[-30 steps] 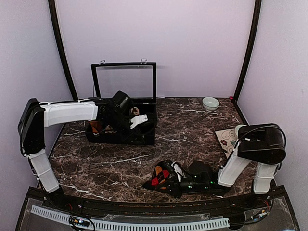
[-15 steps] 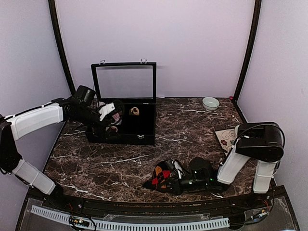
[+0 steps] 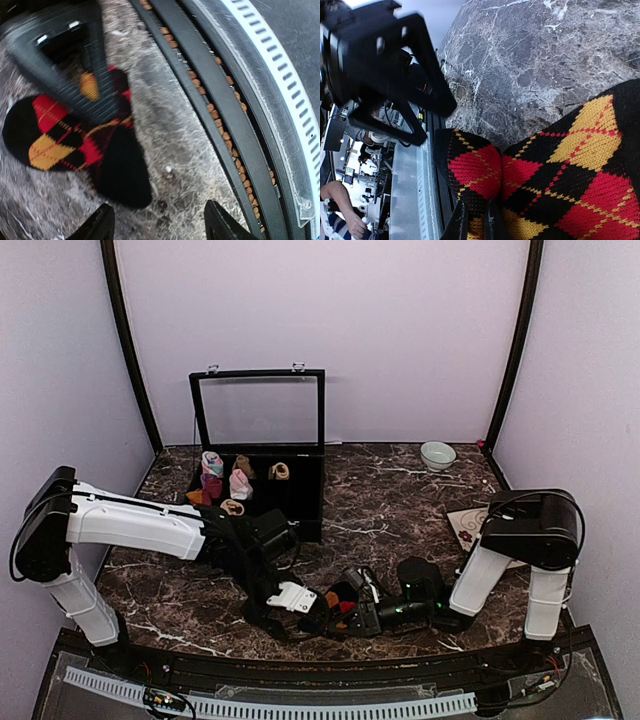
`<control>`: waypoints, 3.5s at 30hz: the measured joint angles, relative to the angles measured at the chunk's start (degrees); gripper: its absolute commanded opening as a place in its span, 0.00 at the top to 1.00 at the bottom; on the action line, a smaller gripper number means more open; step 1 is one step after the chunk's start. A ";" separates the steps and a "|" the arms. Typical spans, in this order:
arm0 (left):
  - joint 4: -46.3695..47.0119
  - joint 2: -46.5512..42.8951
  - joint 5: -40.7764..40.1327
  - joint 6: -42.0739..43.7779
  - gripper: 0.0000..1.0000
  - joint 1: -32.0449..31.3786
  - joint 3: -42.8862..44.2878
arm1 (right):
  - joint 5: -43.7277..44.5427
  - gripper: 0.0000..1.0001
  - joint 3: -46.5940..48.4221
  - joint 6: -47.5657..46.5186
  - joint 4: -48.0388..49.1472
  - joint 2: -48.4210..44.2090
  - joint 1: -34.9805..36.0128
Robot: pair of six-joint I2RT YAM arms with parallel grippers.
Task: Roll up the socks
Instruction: Roll the sock at the center of the board.
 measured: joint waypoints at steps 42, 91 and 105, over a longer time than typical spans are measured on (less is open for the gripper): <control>14.51 5.88 -23.78 -4.66 0.35 -11.52 1.86 | -3.72 0.97 -0.57 5.73 5.88 2.34 -2.27; 28.85 13.51 -33.33 -6.38 0.41 -11.85 1.92 | 0.81 0.97 -4.44 23.45 11.06 0.59 -5.86; 23.71 16.02 -30.84 -3.45 0.79 -11.58 5.81 | 0.13 0.97 -3.04 23.08 9.20 0.46 -6.29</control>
